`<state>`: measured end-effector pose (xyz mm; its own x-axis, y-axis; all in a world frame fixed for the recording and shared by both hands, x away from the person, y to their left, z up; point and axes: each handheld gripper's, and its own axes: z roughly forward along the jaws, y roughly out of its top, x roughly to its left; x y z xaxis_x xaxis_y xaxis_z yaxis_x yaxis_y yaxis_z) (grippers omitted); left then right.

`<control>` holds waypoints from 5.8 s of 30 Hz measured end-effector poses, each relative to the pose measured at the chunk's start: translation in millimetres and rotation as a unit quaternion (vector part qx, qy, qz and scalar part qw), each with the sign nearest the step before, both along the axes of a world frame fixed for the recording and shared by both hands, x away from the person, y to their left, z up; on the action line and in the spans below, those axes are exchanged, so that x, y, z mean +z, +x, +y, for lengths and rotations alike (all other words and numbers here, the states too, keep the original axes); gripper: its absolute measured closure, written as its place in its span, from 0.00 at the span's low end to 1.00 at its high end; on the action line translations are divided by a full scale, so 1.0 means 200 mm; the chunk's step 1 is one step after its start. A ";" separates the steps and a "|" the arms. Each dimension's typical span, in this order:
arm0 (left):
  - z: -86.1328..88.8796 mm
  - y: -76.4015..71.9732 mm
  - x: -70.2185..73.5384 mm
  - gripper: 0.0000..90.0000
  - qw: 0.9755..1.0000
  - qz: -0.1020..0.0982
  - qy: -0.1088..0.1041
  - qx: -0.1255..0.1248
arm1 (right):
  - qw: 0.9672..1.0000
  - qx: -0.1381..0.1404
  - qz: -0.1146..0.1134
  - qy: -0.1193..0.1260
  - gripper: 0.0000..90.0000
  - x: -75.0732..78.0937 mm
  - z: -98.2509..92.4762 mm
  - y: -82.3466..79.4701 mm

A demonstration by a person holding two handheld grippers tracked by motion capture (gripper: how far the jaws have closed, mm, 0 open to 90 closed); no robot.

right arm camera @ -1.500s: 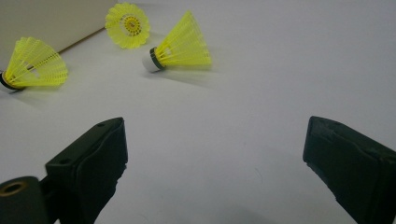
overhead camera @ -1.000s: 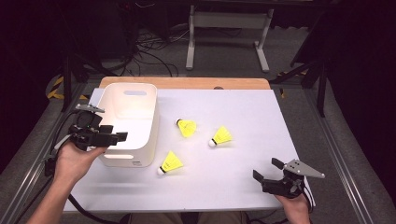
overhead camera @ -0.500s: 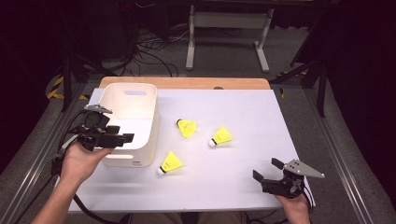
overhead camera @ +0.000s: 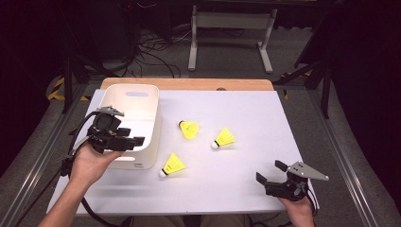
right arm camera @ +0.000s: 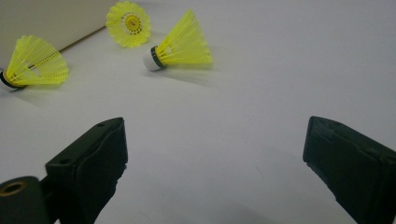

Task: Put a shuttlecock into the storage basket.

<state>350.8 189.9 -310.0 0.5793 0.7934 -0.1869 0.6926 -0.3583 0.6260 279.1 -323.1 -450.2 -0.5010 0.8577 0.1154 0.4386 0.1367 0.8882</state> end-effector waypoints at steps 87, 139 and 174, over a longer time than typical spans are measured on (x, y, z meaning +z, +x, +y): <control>-0.38 -0.07 -0.05 0.38 0.995 -0.011 0.053 -0.083 | 1.000 0.003 0.001 0.003 0.08 0.00 0.00 0.00; -0.51 -0.13 -0.23 0.36 0.989 -0.006 0.117 -0.087 | 1.000 0.005 0.002 0.001 0.08 0.00 0.00 0.00; -0.66 -0.13 -0.33 0.33 0.980 -0.001 0.177 -0.092 | 1.000 0.006 0.002 0.005 0.08 0.00 0.00 0.00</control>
